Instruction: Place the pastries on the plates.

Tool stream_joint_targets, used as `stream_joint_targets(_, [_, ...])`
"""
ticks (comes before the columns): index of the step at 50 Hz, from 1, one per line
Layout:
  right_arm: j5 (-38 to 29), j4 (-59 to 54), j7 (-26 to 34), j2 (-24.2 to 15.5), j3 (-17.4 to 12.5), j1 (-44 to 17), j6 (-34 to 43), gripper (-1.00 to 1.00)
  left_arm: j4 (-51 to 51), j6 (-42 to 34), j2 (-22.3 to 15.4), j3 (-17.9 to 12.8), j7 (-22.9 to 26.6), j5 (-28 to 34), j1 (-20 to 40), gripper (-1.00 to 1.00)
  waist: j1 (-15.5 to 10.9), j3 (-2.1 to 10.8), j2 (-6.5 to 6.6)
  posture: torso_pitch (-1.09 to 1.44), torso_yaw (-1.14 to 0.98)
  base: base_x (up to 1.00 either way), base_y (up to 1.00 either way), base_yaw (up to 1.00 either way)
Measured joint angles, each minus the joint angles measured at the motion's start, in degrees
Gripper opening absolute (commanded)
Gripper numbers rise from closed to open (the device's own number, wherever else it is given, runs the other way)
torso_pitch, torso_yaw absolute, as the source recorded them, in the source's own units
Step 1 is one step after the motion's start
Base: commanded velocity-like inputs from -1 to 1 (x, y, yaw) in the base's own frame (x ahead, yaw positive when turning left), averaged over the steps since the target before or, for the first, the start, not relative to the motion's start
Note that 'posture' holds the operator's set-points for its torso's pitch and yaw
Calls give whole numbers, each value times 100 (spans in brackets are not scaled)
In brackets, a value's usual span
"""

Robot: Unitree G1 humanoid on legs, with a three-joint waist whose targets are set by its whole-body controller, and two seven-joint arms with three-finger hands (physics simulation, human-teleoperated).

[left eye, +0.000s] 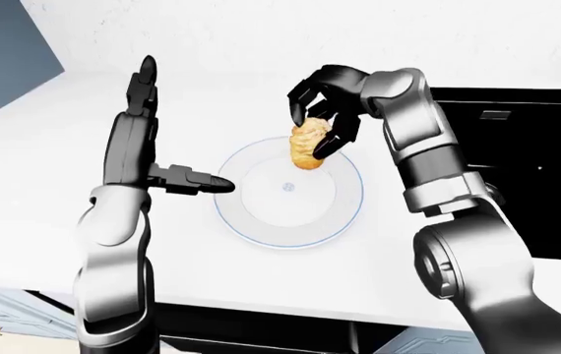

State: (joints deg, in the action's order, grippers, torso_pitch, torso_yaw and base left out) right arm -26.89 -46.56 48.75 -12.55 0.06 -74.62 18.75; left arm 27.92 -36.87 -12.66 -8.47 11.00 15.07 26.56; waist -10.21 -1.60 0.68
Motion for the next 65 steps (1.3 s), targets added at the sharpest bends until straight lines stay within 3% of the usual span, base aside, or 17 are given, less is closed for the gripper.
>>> stream_joint_targets(9, [-41,56,507,111,52,-9,-503,-88,-69,-15,8,28,0,31,37,100,29,-13,-1,0,18,0,0,0])
stream_joint_targets(18, [14,-103,646,297,94,-19,-1031,-86,-23,-44,-42,-14,25,43,83,100,58,-1,8,0,18,0,0,0])
stream_joint_targets(21, [-8,-137,632,303,86,-14,-1095,-54,-24,-46,-46,-25,23,47,65,100,66,-5,6,0,18,0,0,0])
stream_joint_targets(30, [-33,-43,671,345,96,31,-1096,14,-13,-64,-44,-24,22,53,54,100,87,-12,1,0,18,0,0,0])
stream_joint_targets(33, [-24,72,714,351,92,78,-1061,32,3,-62,-43,-28,19,53,38,100,92,-12,-1,0,18,0,0,0])
stream_joint_targets(42, [-4,151,780,343,84,98,-985,55,-54,-34,-49,-19,8,81,40,100,105,-1,0,0,18,0,0,0])
stream_joint_targets(45, [-8,201,809,331,81,109,-938,80,-52,-24,-44,-15,7,93,34,100,108,-5,-1,0,18,0,0,0])
stream_joint_targets(46, [-7,216,815,330,77,107,-922,98,-57,-21,-44,-12,6,98,36,100,109,-6,-1,0,18,0,0,0])
stream_joint_targets(55, [60,41,732,280,20,-117,-880,100,-28,-54,-59,-21,39,117,65,100,119,-14,7,0,18,0,0,0])
stream_joint_targets(65, [346,-224,364,35,-184,-780,-703,100,42,-148,-109,-54,85,120,120,100,117,-28,9,0,18,0,0,0])
